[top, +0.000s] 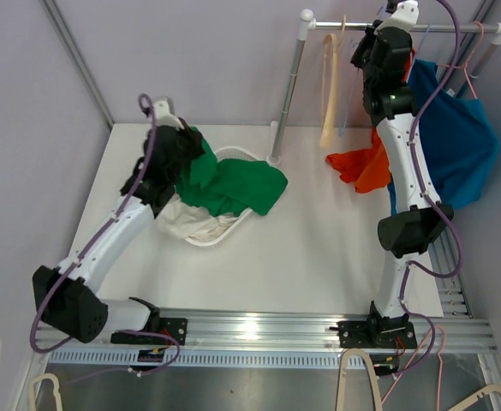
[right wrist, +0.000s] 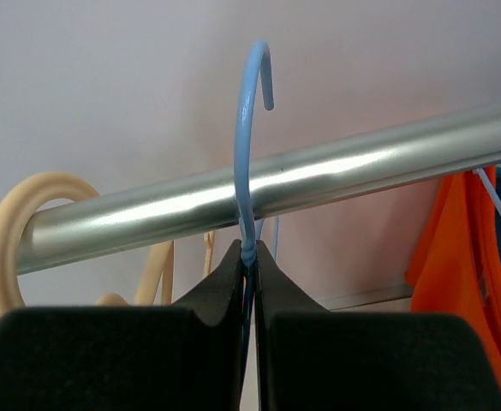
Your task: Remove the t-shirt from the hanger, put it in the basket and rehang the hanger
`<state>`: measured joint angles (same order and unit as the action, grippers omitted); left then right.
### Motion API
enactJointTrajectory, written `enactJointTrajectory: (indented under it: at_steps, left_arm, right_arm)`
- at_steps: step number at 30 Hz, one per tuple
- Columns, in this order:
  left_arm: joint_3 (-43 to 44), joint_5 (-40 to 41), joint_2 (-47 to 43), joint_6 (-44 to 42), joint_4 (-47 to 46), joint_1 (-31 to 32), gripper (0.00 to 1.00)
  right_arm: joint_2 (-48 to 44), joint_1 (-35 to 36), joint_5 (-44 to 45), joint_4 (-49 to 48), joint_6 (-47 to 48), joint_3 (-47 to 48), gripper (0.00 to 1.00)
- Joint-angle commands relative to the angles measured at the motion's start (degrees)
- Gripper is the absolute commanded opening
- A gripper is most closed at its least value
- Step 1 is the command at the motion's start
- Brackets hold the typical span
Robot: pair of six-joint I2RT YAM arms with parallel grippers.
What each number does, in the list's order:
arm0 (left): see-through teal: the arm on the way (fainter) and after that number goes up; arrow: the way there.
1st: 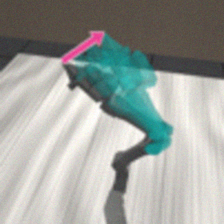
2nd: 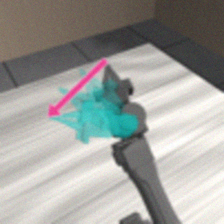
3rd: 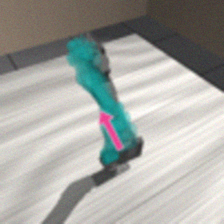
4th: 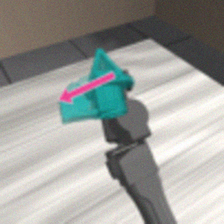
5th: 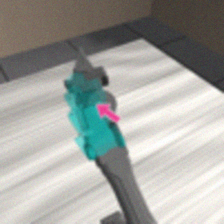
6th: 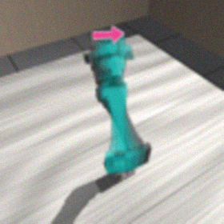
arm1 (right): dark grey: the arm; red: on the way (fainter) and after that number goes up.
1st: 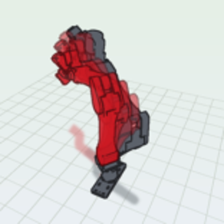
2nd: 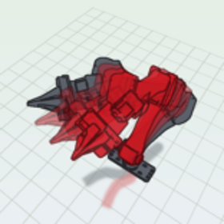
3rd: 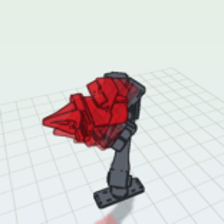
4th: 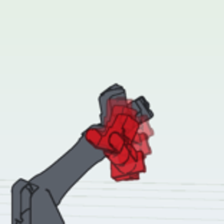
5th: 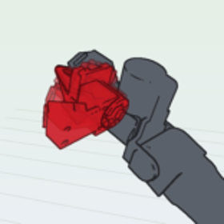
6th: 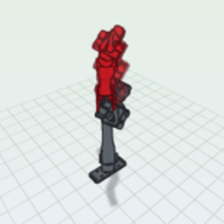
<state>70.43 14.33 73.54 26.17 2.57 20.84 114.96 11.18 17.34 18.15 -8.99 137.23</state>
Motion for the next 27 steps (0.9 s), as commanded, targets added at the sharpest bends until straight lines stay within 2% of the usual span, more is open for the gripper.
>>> enactJointTrajectory:
  at_steps: [1,4,6,8,9,11,12,13,16,21,24,25,27]
  left_arm:
    - [-4.4,2.4,3.7,7.7,0.1,7.0,0.01]
    - [-3.6,8.2,8.1,10.9,7.3,9.9,0.01]
    - [-4.6,8.3,9.9,12.5,9.7,10.0,0.01]
    - [-6.4,9.2,10.6,13.9,10.1,10.1,0.01]
    - [-7.5,9.6,10.7,13.9,10.0,10.0,0.01]
    - [-8.7,10.2,11.0,14.2,9.6,10.0,0.01]
    - [-9.4,10.3,11.4,14.3,9.1,9.9,0.01]
    - [-11.0,10.1,11.5,14.1,7.1,10.0,0.01]
    - [-13.4,7.7,12.5,13.0,2.5,9.7,0.01]
    - [-10.3,5.0,16.2,13.6,5.6,9.1,0.02]
    - [-10.3,5.3,17.3,14.0,6.4,9.1,0.27]
    - [-10.8,5.4,17.3,14.2,6.0,9.1,0.44]
    - [-12.9,5.6,17.6,14.4,4.4,9.0,0.55]
  right_arm:
    - [-0.5,0.3,0.2,-1.6,-1.7,-0.5,0.0]
    - [-2.7,0.6,0.1,-2.7,-1.8,-3.7,0.01]
    - [-4.1,0.6,0.1,-3.5,-1.6,-5.3,0.06]
    - [-4.9,0.6,0.1,-2.9,-1.0,-5.3,0.15]
    - [-5.3,0.6,0.1,-2.5,-1.0,-5.0,0.26]
    - [-6.1,0.5,0.8,-1.5,-0.9,-5.3,0.35]
    - [-7.1,0.5,1.4,-1.3,-0.8,-5.4,0.44]
    - [-7.5,0.5,3.5,-0.1,-1.0,-5.3,0.48]
    - [-10.1,0.4,5.8,0.1,-0.7,-6.5,0.52]
    - [-13.2,0.1,11.0,1.1,0.7,-7.3,0.57]
    - [-14.5,-0.6,16.6,2.6,2.0,-7.2,0.57]
    - [-14.8,-1.0,17.5,3.2,1.9,-7.2,0.57]
    - [-15.0,-2.4,19.0,4.8,0.9,-6.5,0.57]
